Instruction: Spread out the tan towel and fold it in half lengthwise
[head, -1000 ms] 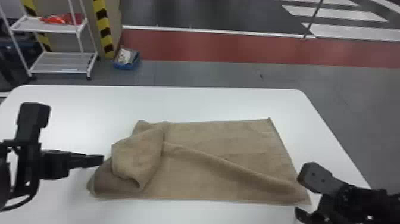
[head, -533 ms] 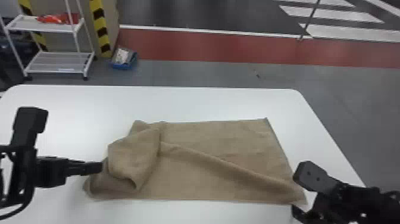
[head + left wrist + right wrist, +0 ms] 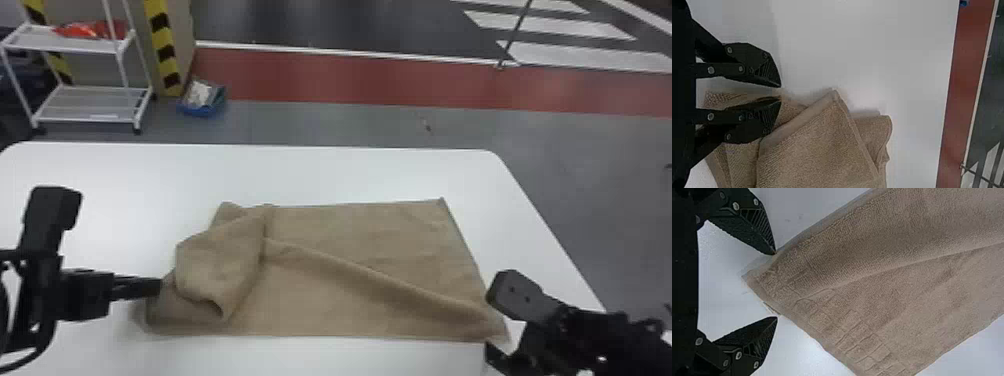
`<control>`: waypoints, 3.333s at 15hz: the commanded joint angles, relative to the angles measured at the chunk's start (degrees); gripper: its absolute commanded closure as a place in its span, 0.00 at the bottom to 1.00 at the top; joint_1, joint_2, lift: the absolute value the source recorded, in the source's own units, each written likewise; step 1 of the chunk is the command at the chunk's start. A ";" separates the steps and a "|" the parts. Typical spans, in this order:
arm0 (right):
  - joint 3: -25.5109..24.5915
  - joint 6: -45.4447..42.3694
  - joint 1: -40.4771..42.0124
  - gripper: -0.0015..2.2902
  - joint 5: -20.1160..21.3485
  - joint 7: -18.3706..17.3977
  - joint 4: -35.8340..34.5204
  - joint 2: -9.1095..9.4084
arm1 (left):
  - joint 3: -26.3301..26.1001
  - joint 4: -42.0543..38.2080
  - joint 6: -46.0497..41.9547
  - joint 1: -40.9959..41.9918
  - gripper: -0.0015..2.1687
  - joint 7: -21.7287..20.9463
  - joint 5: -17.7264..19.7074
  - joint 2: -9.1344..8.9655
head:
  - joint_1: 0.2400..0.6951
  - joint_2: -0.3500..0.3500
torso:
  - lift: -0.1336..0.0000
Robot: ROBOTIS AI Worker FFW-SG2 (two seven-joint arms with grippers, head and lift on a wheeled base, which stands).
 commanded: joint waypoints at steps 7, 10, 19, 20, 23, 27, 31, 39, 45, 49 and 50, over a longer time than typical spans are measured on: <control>0.35 -0.17 -0.85 0.11 0.00 -0.01 0.68 0.05 | 9.07 -7.47 1.54 3.92 0.99 2.35 6.88 0.54 | 1.00 0.32 | 0.07; 0.70 -0.17 -1.38 0.11 0.09 0.07 1.39 0.05 | 14.96 -9.14 4.18 6.12 0.99 5.16 14.09 0.63 | 1.00 0.37 | 0.07; 2.55 -1.76 -2.17 0.62 0.62 3.15 1.48 0.05 | 16.36 -10.37 4.71 6.74 0.99 6.39 15.14 0.37 | 1.00 0.46 | 0.07; 2.37 -1.76 -2.25 0.75 0.27 2.97 1.39 0.05 | 16.63 -10.29 4.53 6.65 0.99 6.57 15.14 0.37 | 1.00 0.47 | 0.07; 1.23 -0.70 -3.22 0.90 -1.84 1.04 -0.37 0.05 | 18.65 -8.62 3.65 5.24 0.99 7.36 15.76 0.72 | 1.00 0.48 | 0.07; -3.34 1.58 -4.28 0.90 -2.64 0.34 -3.71 0.05 | 25.59 -4.31 3.83 2.43 0.99 7.27 17.25 1.33 | 1.00 0.51 | 0.07; -6.77 2.46 -3.31 0.90 -4.57 1.13 -5.20 0.05 | 27.00 -2.73 6.29 2.43 0.99 5.08 18.31 1.51 | 1.00 0.51 | 0.07; -5.19 2.64 -2.34 0.90 -3.60 1.13 -5.12 0.05 | 11.53 -6.59 1.54 3.04 0.09 -4.07 13.65 1.16 | 1.00 0.28 | 0.07; -5.01 2.64 -1.99 0.90 -3.60 0.78 -4.50 0.05 | 3.35 -3.87 0.14 2.34 0.10 -4.07 6.79 0.81 | 1.00 0.21 | 0.07; -5.19 2.64 -1.99 0.90 -3.60 0.60 -4.06 0.05 | -0.69 -4.40 0.31 2.43 0.10 -3.98 3.98 0.54 | 1.00 0.17 | 0.07; -5.19 2.64 -1.99 0.90 -3.60 0.51 -3.97 0.05 | -1.66 -4.66 0.31 2.52 0.10 -3.98 3.81 0.54 | 1.00 0.16 | 0.07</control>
